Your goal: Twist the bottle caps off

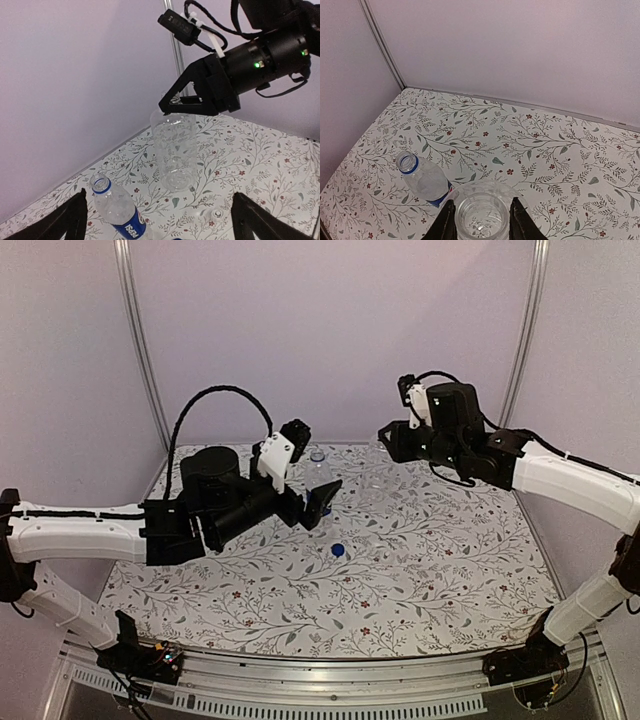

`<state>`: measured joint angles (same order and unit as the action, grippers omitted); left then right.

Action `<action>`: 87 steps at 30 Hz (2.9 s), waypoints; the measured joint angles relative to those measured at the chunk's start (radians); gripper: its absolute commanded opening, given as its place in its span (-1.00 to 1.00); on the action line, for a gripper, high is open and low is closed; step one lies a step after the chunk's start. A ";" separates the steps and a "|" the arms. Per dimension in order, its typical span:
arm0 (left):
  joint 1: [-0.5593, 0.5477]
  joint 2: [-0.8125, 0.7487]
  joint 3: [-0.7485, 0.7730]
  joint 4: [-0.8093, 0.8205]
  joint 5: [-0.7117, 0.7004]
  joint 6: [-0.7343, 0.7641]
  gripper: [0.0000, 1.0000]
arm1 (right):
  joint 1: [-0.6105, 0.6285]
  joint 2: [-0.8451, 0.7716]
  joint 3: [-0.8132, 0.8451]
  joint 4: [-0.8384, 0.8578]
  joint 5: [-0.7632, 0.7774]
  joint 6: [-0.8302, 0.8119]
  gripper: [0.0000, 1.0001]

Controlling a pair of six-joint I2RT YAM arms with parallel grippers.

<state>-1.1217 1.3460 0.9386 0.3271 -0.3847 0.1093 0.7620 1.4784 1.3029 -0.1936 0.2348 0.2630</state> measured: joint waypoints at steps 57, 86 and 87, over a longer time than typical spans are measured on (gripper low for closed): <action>0.001 -0.014 -0.022 0.019 -0.012 0.022 0.99 | -0.032 0.197 -0.266 0.339 0.089 -0.102 -0.87; 0.001 -0.014 -0.022 0.018 -0.004 0.022 0.99 | -0.037 0.164 -0.281 0.302 0.101 -0.102 0.42; 0.001 -0.014 -0.022 0.018 -0.004 0.022 0.99 | -0.037 0.157 -0.281 0.295 0.103 -0.107 0.49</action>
<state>-1.1210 1.3315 0.9165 0.3450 -0.3889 0.1310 0.7250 1.6356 1.0218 0.1017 0.3378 0.1562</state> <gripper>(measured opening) 0.996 0.658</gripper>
